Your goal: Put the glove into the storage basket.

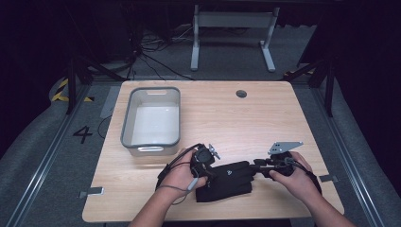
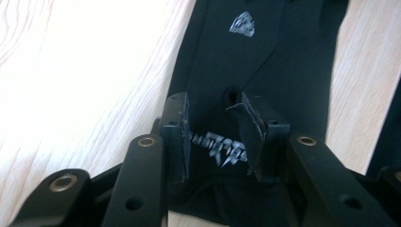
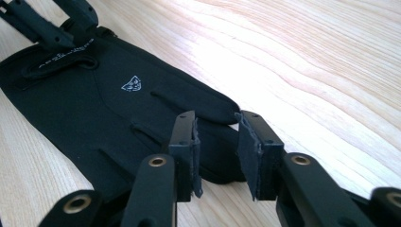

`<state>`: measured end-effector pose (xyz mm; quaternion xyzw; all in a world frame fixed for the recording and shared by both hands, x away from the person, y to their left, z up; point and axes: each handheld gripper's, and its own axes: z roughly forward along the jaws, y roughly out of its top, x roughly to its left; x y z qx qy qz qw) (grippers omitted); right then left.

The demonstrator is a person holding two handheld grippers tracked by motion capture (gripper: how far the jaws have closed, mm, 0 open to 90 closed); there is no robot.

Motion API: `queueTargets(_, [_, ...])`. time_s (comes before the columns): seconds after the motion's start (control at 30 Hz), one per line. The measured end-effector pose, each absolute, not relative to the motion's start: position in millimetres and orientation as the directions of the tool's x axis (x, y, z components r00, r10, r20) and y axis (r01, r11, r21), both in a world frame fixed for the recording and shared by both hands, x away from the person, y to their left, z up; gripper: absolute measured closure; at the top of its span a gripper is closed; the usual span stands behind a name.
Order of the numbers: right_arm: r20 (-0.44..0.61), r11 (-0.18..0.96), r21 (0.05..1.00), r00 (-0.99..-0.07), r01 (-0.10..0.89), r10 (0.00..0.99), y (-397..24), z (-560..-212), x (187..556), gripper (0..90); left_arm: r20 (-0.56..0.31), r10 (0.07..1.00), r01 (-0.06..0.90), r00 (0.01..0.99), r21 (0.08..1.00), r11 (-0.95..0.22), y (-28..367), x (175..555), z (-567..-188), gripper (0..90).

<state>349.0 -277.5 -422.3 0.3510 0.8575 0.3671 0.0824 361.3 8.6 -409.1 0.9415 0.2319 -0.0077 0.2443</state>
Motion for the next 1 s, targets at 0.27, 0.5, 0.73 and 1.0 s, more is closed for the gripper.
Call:
queueTargets(0.27, [0.124, 0.450, 0.696, -0.711, 0.560, 0.692, -296, -420, 351, 66.7, -0.142, 0.425, 0.438, 0.894, 0.479, -0.761, -1, 359, -404, 59.5])
queueTargets(0.5, [0.140, 0.415, 0.698, -0.679, 0.584, 0.721, -311, -418, 354, 65.6, -0.147, 0.412, 0.427, 0.899, 0.500, -0.753, -13, 358, -402, 58.1])
queueTargets(0.73, [0.150, 0.391, 0.699, -0.657, 0.599, 0.739, -323, -417, 357, 65.1, -0.171, 0.421, 0.448, 0.891, 0.488, -0.749, -16, 362, -404, 57.8])
queueTargets(1.0, [0.197, 0.357, 0.696, -0.644, 0.623, 0.739, -330, -419, 359, 64.7, -0.171, 0.413, 0.443, 0.894, 0.464, -0.767, -26, 362, -413, 55.5])
